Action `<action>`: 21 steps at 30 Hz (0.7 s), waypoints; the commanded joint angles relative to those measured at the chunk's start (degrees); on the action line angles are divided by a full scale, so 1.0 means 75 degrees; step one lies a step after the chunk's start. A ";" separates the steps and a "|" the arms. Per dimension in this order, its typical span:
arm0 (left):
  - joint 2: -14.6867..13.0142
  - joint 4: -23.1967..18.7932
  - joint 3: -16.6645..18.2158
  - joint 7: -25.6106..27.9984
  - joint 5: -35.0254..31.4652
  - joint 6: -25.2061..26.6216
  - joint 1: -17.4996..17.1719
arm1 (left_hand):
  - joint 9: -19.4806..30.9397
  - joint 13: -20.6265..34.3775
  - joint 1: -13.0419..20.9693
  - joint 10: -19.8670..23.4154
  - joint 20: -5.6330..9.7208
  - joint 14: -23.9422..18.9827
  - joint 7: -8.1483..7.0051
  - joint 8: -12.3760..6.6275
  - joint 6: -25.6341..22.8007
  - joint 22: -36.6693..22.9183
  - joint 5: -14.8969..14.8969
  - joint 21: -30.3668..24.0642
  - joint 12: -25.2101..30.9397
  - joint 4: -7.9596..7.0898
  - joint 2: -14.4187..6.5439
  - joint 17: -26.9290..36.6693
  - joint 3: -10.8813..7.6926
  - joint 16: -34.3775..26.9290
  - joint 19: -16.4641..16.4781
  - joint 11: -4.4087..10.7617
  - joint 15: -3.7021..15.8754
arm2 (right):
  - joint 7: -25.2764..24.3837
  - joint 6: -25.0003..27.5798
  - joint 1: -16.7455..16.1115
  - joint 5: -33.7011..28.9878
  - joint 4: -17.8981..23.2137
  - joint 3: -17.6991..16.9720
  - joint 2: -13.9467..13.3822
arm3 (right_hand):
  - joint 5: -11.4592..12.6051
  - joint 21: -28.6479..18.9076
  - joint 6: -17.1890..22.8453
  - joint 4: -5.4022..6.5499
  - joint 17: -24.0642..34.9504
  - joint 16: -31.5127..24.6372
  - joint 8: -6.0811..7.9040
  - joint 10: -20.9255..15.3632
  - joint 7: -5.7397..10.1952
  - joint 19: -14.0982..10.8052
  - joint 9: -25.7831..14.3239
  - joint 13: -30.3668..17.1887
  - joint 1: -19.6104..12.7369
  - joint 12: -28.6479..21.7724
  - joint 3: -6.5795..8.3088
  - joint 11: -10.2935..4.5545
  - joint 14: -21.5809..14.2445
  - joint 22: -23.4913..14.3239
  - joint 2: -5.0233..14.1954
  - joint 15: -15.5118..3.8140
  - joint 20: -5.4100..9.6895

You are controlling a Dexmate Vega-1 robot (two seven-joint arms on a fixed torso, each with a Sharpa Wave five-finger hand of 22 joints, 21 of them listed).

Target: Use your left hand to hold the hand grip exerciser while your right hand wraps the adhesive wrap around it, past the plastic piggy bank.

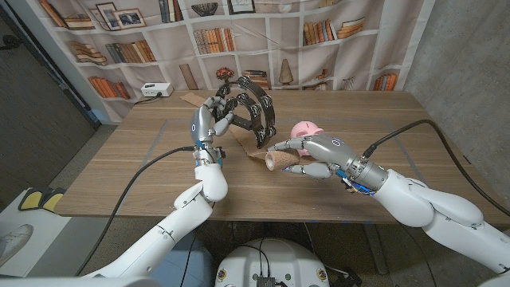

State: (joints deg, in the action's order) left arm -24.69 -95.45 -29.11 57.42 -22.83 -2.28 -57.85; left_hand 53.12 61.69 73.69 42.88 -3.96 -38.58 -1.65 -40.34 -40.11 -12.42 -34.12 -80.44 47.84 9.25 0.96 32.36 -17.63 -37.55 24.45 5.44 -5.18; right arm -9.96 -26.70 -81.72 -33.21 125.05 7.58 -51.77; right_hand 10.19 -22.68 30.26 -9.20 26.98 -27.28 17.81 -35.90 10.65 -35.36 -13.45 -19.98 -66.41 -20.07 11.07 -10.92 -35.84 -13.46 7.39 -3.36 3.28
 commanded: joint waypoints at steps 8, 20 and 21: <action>0.0172 0.0451 -0.0450 -0.0036 -0.0085 -0.0320 0.0208 | -0.0001 0.0028 0.0447 0.0011 0.0949 -0.2242 0.0004 -0.0076 -0.0010 -0.0038 -0.0584 0.0033 0.0034 0.0002 -0.0464 0.2274 -0.0562 -0.1632 0.0656 -0.0025 0.2144 | 0.0029 0.0114 0.0402 0.0012 -0.0058 -0.0122 0.0246 | 0.0027 -0.0081 -0.0020 0.0176 0.0048 0.0027 -0.0005 -0.0126 -0.0008 0.0012 -0.0017 -0.0366 -0.0107 -0.0039 0.0152 -0.0090 0.0021 -0.0033 0.0201 -0.1373 0.0617; 0.0237 0.0720 -0.0449 0.0229 -0.0145 -0.0543 0.0335 | -0.0087 -0.0007 0.0446 0.0022 0.0957 -0.2251 -0.0008 -0.0084 -0.0051 -0.0040 -0.0539 0.0040 0.0023 0.0001 -0.0459 0.2270 -0.0540 -0.1571 0.0670 -0.0013 0.2147 | 0.0079 0.0080 0.0521 0.0297 0.0007 -0.0279 0.0325 | 0.0029 -0.0127 -0.0004 0.0190 0.0061 0.0039 -0.0007 -0.0141 -0.0027 0.0008 -0.0017 -0.0378 -0.0096 -0.0025 0.0158 -0.0089 0.0000 -0.0040 0.0224 -0.1370 0.0601; 0.0247 0.0750 -0.0455 0.0248 -0.0157 -0.0553 0.0361 | -0.0078 0.0008 0.0450 0.0015 0.0955 -0.2265 -0.0004 -0.0092 -0.0037 -0.0051 -0.0529 0.0038 0.0031 0.0000 -0.0462 0.2278 -0.0535 -0.1573 0.0662 -0.0014 0.2145 | 0.0083 0.0071 0.0541 0.0290 0.0014 -0.0253 0.0344 | 0.0028 -0.0132 -0.0001 0.0194 0.0064 0.0039 -0.0006 -0.0141 -0.0025 0.0010 -0.0017 -0.0379 -0.0089 -0.0022 0.0156 -0.0089 -0.0004 -0.0041 0.0223 -0.1366 0.0598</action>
State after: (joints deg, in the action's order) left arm -23.48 -91.95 -32.11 57.65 -23.51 -5.06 -56.34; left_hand 52.51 61.36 73.70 42.89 -3.96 -38.74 -1.65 -40.70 -40.12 -12.58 -34.12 -80.43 47.86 9.25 0.97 32.36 -17.63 -37.55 24.45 5.43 -5.33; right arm -9.95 -25.84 -78.87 -32.96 124.94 6.11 -49.93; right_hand 10.13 -23.32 30.25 -9.13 27.25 -27.28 17.79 -35.79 10.64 -35.36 -13.47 -21.14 -66.42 -20.18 11.00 -11.04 -35.84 -13.45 7.40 -3.36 3.28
